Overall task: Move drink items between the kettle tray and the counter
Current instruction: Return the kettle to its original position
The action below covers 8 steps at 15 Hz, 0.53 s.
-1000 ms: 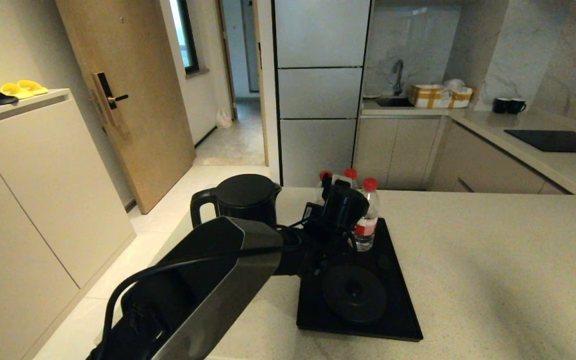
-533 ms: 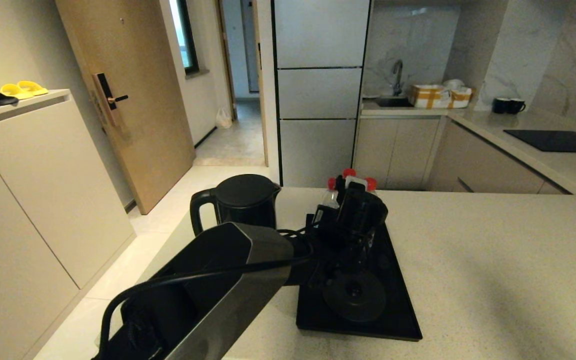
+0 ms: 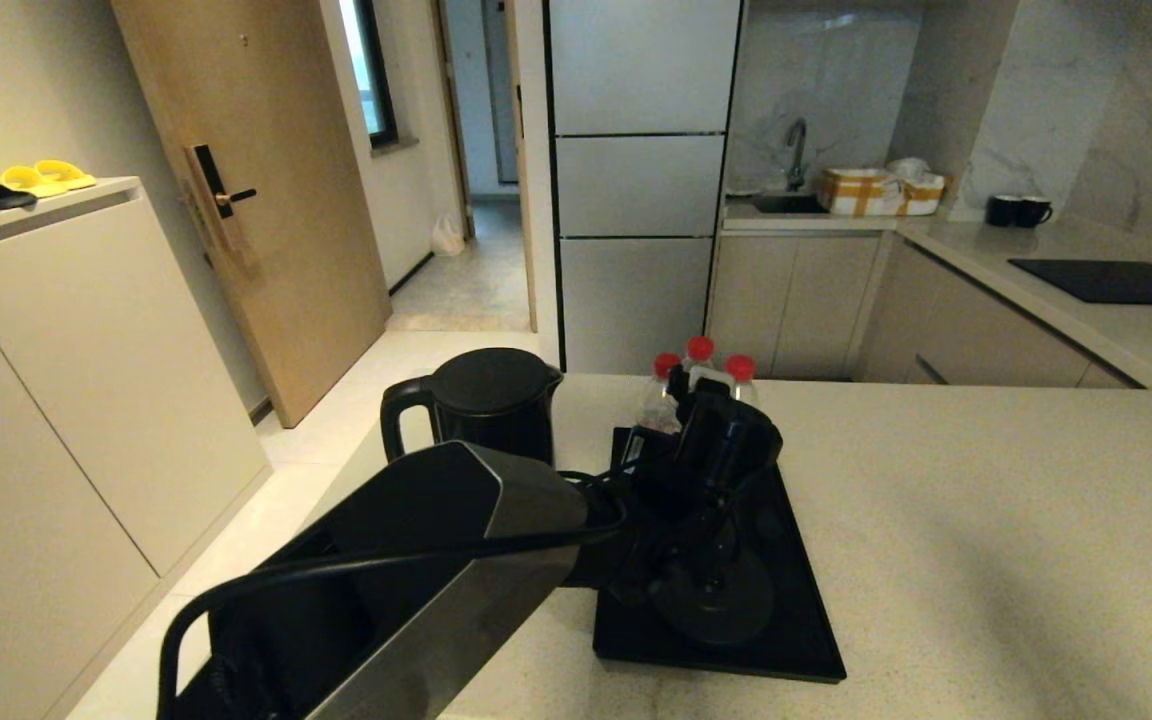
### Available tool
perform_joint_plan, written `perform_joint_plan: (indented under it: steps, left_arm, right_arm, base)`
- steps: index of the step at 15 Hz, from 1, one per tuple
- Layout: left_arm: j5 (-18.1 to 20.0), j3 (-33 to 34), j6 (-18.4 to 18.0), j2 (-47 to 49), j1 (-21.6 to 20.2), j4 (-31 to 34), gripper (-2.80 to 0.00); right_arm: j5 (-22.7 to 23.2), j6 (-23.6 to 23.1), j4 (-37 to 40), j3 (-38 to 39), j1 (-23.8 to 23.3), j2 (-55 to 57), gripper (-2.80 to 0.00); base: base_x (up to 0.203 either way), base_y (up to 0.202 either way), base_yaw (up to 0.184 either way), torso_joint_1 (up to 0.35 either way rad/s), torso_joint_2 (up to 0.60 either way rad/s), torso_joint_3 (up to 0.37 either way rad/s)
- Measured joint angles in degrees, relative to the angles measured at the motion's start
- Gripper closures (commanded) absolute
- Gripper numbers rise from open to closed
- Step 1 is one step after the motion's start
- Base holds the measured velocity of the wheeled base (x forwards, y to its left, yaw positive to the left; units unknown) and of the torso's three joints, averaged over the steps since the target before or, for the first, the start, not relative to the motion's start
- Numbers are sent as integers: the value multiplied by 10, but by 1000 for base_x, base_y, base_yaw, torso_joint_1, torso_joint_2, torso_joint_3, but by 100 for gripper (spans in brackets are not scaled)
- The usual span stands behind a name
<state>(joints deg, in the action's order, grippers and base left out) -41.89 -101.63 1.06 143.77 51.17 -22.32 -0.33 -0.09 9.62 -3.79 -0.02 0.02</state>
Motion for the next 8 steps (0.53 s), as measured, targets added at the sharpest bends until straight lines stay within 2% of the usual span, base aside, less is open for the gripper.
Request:
perform_joint_plan:
  steps: [3,8]
  left_arm:
    - [3,95,8,-76,13,6,0]
    - [2,305,15,-301,18,39,0]
  right_arm:
    - [0,0,0,0,0,0,0]
    - [0,0,0,0,-1,0,0]
  base:
    - [0,0,0,0,0,0]
    - [0,0,0,0,0,0]
